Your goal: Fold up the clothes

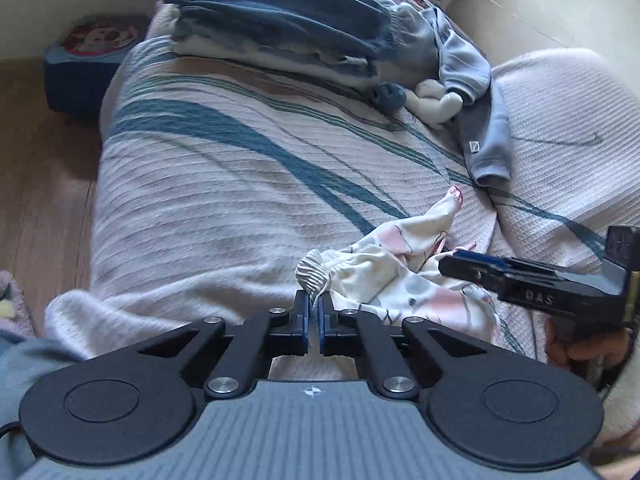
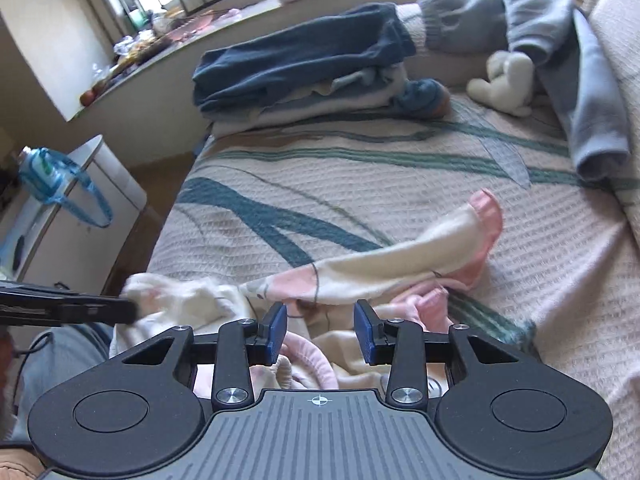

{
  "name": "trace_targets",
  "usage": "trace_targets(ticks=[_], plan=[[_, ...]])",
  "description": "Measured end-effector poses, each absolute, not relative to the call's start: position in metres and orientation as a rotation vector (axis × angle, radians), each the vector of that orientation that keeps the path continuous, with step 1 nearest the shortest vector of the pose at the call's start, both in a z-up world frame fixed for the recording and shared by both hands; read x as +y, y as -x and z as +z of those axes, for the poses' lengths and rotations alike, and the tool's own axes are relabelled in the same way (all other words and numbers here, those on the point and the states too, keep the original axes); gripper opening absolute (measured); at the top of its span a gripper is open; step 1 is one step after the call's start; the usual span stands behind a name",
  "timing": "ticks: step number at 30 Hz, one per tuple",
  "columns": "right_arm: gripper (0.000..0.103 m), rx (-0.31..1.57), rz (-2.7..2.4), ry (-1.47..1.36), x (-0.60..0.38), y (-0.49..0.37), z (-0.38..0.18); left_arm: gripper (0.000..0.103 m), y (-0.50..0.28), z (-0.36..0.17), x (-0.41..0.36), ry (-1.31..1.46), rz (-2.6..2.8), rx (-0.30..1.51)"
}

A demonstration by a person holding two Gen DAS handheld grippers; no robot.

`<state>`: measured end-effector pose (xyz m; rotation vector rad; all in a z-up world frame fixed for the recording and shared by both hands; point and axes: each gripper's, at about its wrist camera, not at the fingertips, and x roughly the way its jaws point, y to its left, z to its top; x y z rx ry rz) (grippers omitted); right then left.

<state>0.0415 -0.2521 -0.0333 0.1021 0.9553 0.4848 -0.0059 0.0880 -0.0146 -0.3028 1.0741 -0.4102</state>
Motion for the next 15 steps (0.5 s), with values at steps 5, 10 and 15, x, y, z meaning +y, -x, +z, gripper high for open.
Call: trace_targets(ticks=[5,10,15], plan=[[0.037,0.954,0.515,-0.054,-0.238,-0.049,-0.035,0.004,0.043,-0.031,0.127,0.247,-0.282,1.153],[0.059,0.969,0.592,0.011,-0.215,-0.067,-0.04,0.004,0.063,-0.029,0.136,0.278,-0.27,1.14],[0.064,1.088,0.61,0.2,-0.184,-0.085,-0.069,0.004,0.061,-0.015,0.126,0.274,-0.293,1.085]])
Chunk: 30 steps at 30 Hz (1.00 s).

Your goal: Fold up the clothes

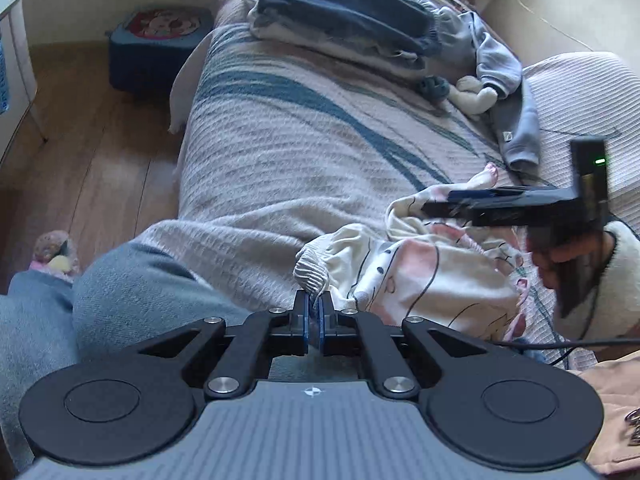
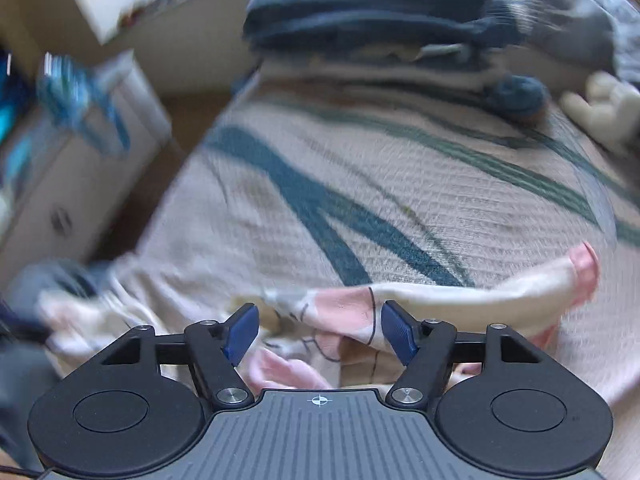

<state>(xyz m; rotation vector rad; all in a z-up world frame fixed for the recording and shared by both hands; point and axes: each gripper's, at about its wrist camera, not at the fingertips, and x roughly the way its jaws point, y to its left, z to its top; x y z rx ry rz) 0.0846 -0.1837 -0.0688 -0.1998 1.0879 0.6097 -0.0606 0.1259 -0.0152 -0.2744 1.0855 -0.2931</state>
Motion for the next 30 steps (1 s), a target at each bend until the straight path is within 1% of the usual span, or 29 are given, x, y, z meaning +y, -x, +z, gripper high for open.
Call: trace_targets(ticks=[2,3,4,6,14,16,17,18,20,22,23,26,27,30], plan=[[0.037,1.108,0.585,0.24,-0.182,-0.087,-0.077,0.004,0.061,-0.015,0.125,0.27,-0.287,1.089],[0.026,1.092,0.576,0.252,-0.185,-0.087,-0.077,0.004,0.061,-0.016,0.124,0.268,-0.287,1.092],[0.006,1.08,0.567,0.248,-0.19,-0.089,-0.074,0.004,0.061,-0.017,0.124,0.265,-0.289,1.093],[0.004,1.032,0.542,0.2,-0.207,-0.092,-0.057,0.004,0.06,-0.017,0.124,0.257,-0.295,1.093],[0.003,0.699,0.172,0.162,-0.296,-0.093,0.045,0.003,0.038,0.001,0.124,0.16,-0.311,1.018],[0.004,0.659,0.102,0.104,-0.317,-0.093,0.058,0.003,0.031,0.003,0.13,0.174,-0.304,1.004],[0.01,0.655,0.069,0.098,-0.323,-0.095,0.057,0.003,0.028,0.002,0.13,0.173,-0.299,1.006],[0.012,0.656,0.037,0.101,-0.328,-0.095,0.055,0.003,0.027,0.0,0.13,0.169,-0.294,1.009],[0.012,0.697,0.071,0.105,-0.326,-0.093,0.045,0.003,0.025,-0.005,0.126,0.17,-0.3,1.019],[0.012,0.754,0.207,0.094,-0.314,-0.088,0.035,0.009,0.022,-0.01,0.123,0.181,-0.305,1.035],[0.012,0.781,0.277,0.099,-0.303,-0.086,0.03,0.013,0.02,-0.012,0.122,0.181,-0.3,1.041],[0.012,0.845,0.424,0.165,-0.261,-0.083,0.011,0.017,0.013,-0.017,0.118,0.167,-0.284,1.045],[0.012,0.868,0.445,0.182,-0.251,-0.085,0.002,0.02,0.01,-0.019,0.117,0.162,-0.282,1.043],[0.012,0.944,0.466,0.2,-0.229,-0.094,-0.027,0.024,0.002,-0.024,0.115,0.159,-0.27,1.05]])
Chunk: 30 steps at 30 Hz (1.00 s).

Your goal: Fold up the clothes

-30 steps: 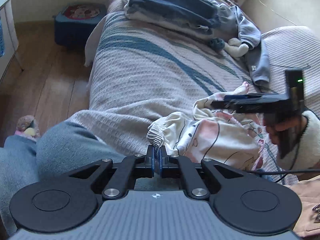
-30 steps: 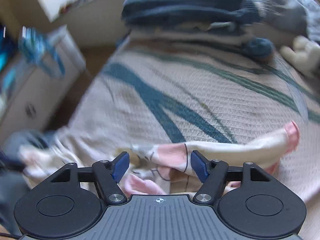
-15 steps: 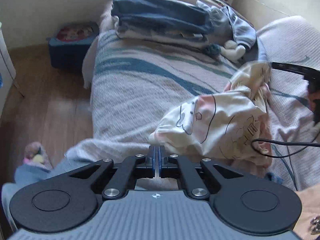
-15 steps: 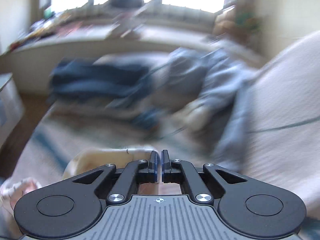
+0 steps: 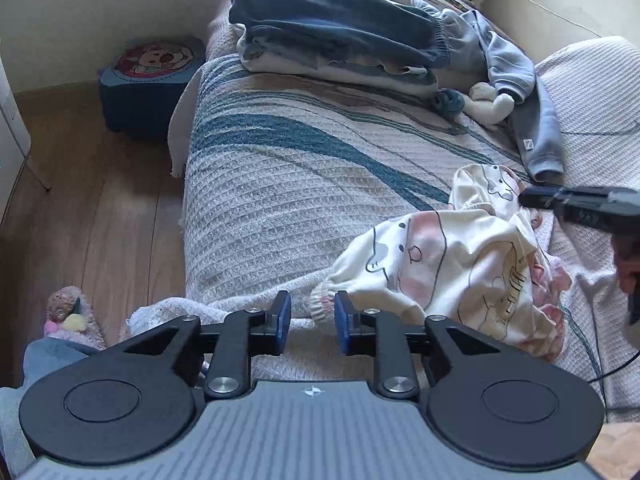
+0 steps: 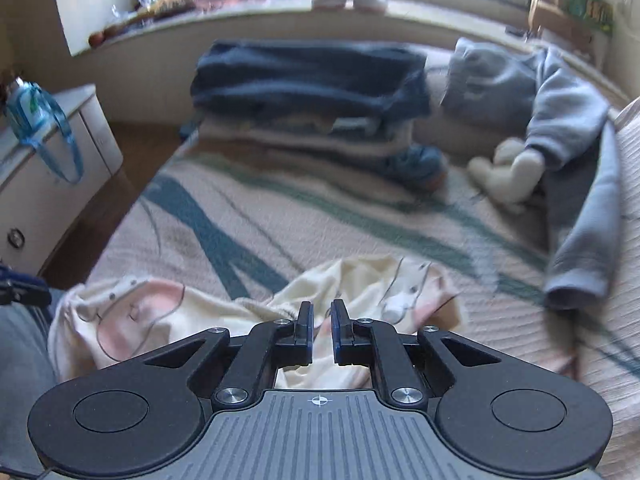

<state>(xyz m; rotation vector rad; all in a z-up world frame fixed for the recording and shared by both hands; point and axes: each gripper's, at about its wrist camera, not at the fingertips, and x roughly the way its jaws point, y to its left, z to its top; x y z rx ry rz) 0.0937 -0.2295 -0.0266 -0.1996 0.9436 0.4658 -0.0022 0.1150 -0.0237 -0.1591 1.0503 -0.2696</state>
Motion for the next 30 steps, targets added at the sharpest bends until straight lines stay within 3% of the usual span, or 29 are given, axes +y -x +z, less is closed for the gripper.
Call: trace_targets(ticks=[3,5,7,9,10,11,13,24,28,30], plan=[[0.019,1.013,0.494,0.154,-0.223,-0.096,-0.046,0.03,0.0,-0.031,0.108,0.133,-0.29,1.07],[0.038,1.029,0.505,0.151,-0.219,-0.091,-0.052,0.03,0.0,-0.036,0.101,0.102,-0.312,1.078],[0.042,1.033,0.492,0.17,-0.215,-0.091,-0.059,0.029,0.001,-0.04,0.093,0.079,-0.336,1.082],[0.04,1.04,0.483,0.177,-0.213,-0.094,-0.066,0.025,0.0,-0.043,0.086,0.059,-0.369,1.077],[0.032,1.048,0.48,0.171,-0.214,-0.097,-0.067,0.019,0.0,-0.044,0.082,0.046,-0.387,1.074],[0.019,1.053,0.477,0.182,-0.214,-0.099,-0.067,0.004,-0.001,-0.046,0.078,0.032,-0.405,1.072],[0.008,1.044,0.479,0.227,-0.213,-0.1,-0.059,0.003,0.001,-0.044,0.074,0.014,-0.437,1.062],[0.007,0.736,0.582,0.551,-0.155,-0.137,0.052,0.001,0.007,0.005,0.119,0.054,-0.415,0.933],[0.007,0.664,0.584,0.589,-0.111,-0.184,0.067,0.0,0.012,0.016,0.143,0.085,-0.386,0.887],[0.007,0.714,0.602,0.574,-0.093,-0.206,0.058,0.0,0.012,0.011,0.154,0.109,-0.365,0.91]])
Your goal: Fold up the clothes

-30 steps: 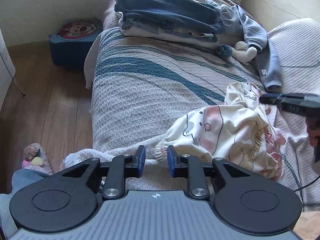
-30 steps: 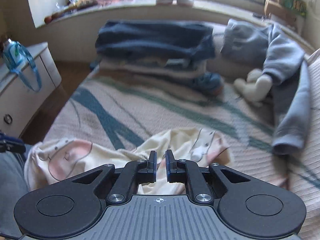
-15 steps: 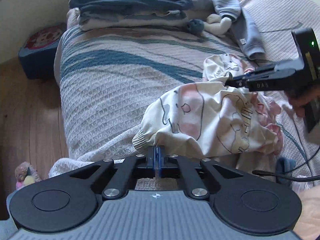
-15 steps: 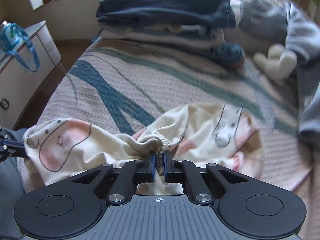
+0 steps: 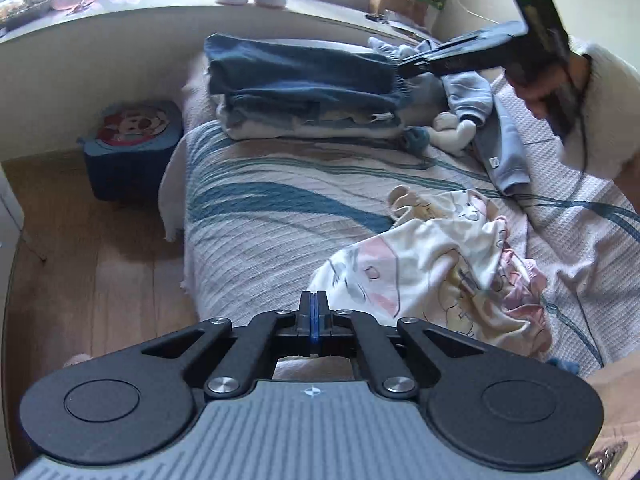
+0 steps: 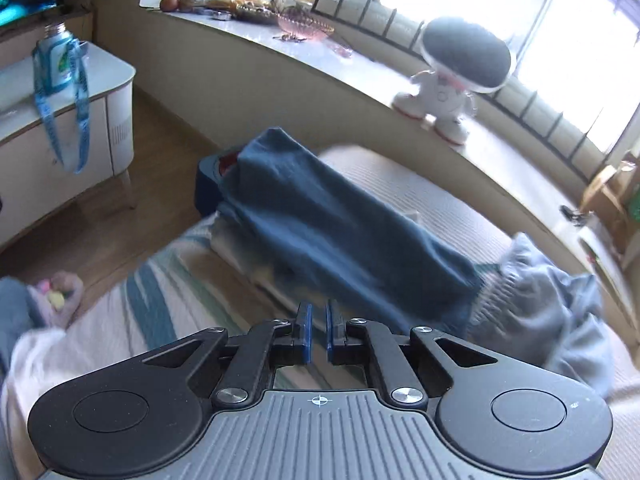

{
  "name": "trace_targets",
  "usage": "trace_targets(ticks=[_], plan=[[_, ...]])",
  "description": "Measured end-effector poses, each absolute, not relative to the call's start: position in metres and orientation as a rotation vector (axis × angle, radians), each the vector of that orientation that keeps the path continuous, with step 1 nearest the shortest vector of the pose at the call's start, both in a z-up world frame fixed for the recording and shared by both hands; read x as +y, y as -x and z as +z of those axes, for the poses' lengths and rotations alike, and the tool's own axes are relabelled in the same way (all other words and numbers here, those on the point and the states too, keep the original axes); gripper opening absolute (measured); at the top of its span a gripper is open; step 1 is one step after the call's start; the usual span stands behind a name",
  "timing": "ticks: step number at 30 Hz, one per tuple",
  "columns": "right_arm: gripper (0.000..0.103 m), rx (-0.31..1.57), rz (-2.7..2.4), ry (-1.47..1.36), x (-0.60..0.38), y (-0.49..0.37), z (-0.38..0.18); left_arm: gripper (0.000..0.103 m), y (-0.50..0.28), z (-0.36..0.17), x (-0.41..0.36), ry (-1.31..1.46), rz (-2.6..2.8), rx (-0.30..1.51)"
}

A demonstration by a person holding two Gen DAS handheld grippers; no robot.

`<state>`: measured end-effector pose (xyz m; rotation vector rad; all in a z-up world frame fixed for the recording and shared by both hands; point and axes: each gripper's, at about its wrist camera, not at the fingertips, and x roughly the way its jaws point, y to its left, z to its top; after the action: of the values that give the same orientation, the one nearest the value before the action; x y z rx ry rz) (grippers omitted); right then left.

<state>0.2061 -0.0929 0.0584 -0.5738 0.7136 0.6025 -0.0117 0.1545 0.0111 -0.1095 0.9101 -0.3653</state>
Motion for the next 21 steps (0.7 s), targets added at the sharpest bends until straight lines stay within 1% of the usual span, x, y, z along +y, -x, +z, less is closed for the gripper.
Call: trace_targets(ticks=[4,6,8,9,10,11,12,14,16,18,19,20,21], plan=[[0.011,0.83,0.625,0.527,-0.091,-0.217,0.028,0.001,0.008,-0.014,0.168,0.186,-0.345,0.981],[0.012,0.878,0.641,0.53,-0.102,-0.212,0.013,0.006,0.003,-0.024,0.166,0.2,-0.346,1.009],[0.024,0.923,0.674,0.558,-0.113,-0.201,0.0,0.017,-0.003,-0.031,0.159,0.196,-0.351,1.024],[0.028,0.933,0.686,0.586,-0.118,-0.196,-0.004,0.027,-0.006,-0.033,0.155,0.192,-0.358,1.027],[0.036,0.935,0.691,0.621,-0.123,-0.191,-0.007,0.033,-0.009,-0.035,0.151,0.188,-0.362,1.03],[0.038,0.939,0.697,0.649,-0.127,-0.187,-0.009,0.042,-0.011,-0.037,0.147,0.18,-0.363,1.029],[0.038,0.944,0.704,0.673,-0.131,-0.183,-0.011,0.044,-0.012,-0.038,0.143,0.166,-0.36,1.027],[0.038,0.962,0.741,0.688,-0.139,-0.179,-0.013,0.045,-0.015,-0.04,0.137,0.143,-0.357,1.024],[0.038,0.965,0.777,0.71,-0.139,-0.175,-0.018,0.045,-0.017,-0.042,0.134,0.16,-0.372,1.018],[0.038,0.975,0.792,0.729,-0.133,-0.175,-0.03,0.038,-0.018,-0.043,0.127,0.172,-0.407,1.001],[0.037,0.987,0.81,0.727,-0.132,-0.176,-0.037,0.03,-0.019,-0.045,0.122,0.166,-0.426,0.993],[0.033,1.006,0.819,0.724,-0.13,-0.178,-0.045,0.013,-0.02,-0.047,0.117,0.157,-0.44,0.995],[0.03,1.01,0.817,0.719,-0.129,-0.179,-0.048,0.001,-0.021,-0.049,0.112,0.146,-0.451,1.006]])
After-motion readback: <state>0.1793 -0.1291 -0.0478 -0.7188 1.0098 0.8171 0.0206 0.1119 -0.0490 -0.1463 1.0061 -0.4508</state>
